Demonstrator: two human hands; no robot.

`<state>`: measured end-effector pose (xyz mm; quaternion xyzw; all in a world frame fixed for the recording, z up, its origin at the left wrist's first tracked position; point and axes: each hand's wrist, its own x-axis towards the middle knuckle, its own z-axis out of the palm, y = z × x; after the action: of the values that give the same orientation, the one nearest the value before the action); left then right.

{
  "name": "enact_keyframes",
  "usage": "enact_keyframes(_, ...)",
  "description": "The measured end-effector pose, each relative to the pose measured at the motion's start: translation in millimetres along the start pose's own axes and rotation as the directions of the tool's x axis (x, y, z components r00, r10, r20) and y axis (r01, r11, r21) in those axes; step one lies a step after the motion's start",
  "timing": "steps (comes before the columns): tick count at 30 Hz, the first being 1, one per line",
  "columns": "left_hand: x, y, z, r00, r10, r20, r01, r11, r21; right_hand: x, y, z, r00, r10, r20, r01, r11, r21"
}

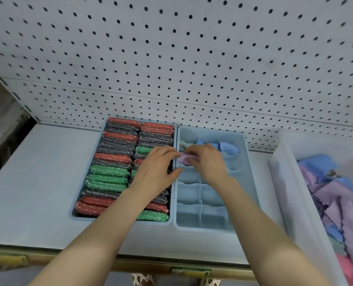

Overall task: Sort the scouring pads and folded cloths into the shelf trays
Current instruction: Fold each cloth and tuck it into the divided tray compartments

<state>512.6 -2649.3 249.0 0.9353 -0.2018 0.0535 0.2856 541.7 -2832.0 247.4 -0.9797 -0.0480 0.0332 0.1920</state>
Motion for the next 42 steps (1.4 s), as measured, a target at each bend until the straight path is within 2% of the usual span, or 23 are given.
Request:
enact_keyframes(3, 4, 8, -2, 0.999, -0.027, 0.027, 0.025, 0.997, 0.075, -19, 15, -30, 0.996, 0.011, -0.094, -0.002, 0.996, 0.094)
enact_keyframes(7, 16, 36, 1, 0.998, -0.052, 0.020, 0.050, 0.995, 0.088, -58, 59, -91, 0.929, 0.054, -0.365, -0.007, 0.992, 0.127)
enact_keyframes(9, 25, 59, 7, 0.999, -0.040, 0.016, 0.039, 0.998, 0.041, -80, 97, -119, 0.854, 0.135, -0.502, -0.086, 0.989, 0.121)
enact_keyframes(11, 34, 87, 15, 0.999, -0.037, 0.015, 0.038, 0.999, -0.018, -103, 143, -143, 0.782, 0.288, -0.553, -0.255, 0.957, 0.138)
enact_keyframes(12, 39, 101, 20, 0.999, -0.030, 0.020, 0.031, 0.999, -0.037, -114, 167, -150, 0.767, 0.376, -0.520, -0.373, 0.920, 0.116)
enact_keyframes(14, 48, 131, 31, 0.999, 0.008, 0.037, -0.005, 0.998, -0.065, -133, 211, -155, 0.802, 0.493, -0.339, -0.555, 0.824, -0.115)
enact_keyframes(16, 55, 160, 41, 0.998, 0.026, 0.061, -0.021, 0.996, -0.088, -147, 235, -149, 0.810, 0.575, -0.119, -0.580, 0.752, -0.314)
enact_keyframes(17, 58, 172, 46, 0.997, 0.031, 0.074, -0.024, 0.995, -0.099, -150, 244, -147, 0.791, 0.611, -0.029, -0.584, 0.740, -0.333)
enact_keyframes(19, 63, 193, 56, 0.995, 0.049, 0.087, -0.036, 0.989, -0.140, -153, 255, -150, 0.773, 0.634, 0.035, -0.610, 0.757, -0.234)
enact_keyframes(22, 69, 220, 64, 0.994, 0.081, 0.077, -0.064, 0.978, -0.199, -148, 258, -175, 0.845, 0.532, -0.051, -0.531, 0.847, 0.026)
enact_keyframes(24, 76, 238, 68, 0.992, 0.095, 0.077, -0.076, 0.973, -0.220, -146, 250, -200, 0.879, 0.460, -0.129, -0.409, 0.864, 0.292)
enact_keyframes(26, 82, 255, 69, 0.988, 0.115, 0.101, -0.085, 0.961, -0.263, -142, 241, -224, 0.919, 0.370, -0.135, -0.234, 0.790, 0.567)
enact_keyframes(27, 85, 264, 70, 0.985, 0.129, 0.111, -0.093, 0.955, -0.283, -138, 239, -230, 0.933, 0.326, -0.154, -0.174, 0.780, 0.601)
enact_keyframes(28, 88, 271, 70, 0.983, 0.142, 0.116, -0.103, 0.950, -0.295, -133, 238, -231, 0.937, 0.302, -0.176, -0.158, 0.815, 0.558)
enact_keyframes(30, 92, 282, 71, 0.981, 0.154, 0.118, -0.115, 0.950, -0.290, -126, 237, -215, 0.951, 0.274, -0.145, -0.224, 0.930, 0.293)
enact_keyframes(32, 95, 287, 73, 0.979, 0.155, 0.134, -0.117, 0.960, -0.255, -119, 233, -177, 0.931, 0.335, 0.146, -0.329, 0.942, -0.064)
enact_keyframes(33, 95, 288, 74, 0.977, 0.152, 0.150, -0.116, 0.967, -0.225, -117, 230, -157, 0.842, 0.422, 0.336, -0.360, 0.903, -0.233)
enact_keyframes(34, 96, 286, 75, 0.975, 0.149, 0.164, -0.116, 0.974, -0.194, -115, 230, -140, 0.754, 0.501, 0.425, -0.379, 0.860, -0.342)
enact_keyframes(35, 96, 285, 75, 0.974, 0.143, 0.173, -0.114, 0.980, -0.165, -117, 228, -133, 0.718, 0.541, 0.439, -0.407, 0.837, -0.366)
enact_keyframes(36, 96, 282, 76, 0.976, 0.137, 0.172, -0.113, 0.983, -0.144, -119, 230, -133, 0.750, 0.523, 0.404, -0.428, 0.850, -0.306)
enact_keyframes(38, 95, 278, 75, 0.976, 0.133, 0.172, -0.114, 0.986, -0.120, -119, 235, -152, 0.857, 0.439, 0.269, -0.467, 0.883, 0.047)
enact_keyframes(40, 96, 277, 75, 0.972, 0.146, 0.184, -0.121, 0.983, -0.139, -127, 234, -182, 0.918, 0.392, 0.057, -0.378, 0.824, 0.421)
enact_keyframes(42, 98, 283, 72, 0.967, 0.153, 0.203, -0.101, 0.964, -0.245, -133, 216, -214, 0.942, 0.334, -0.032, -0.241, 0.740, 0.628)
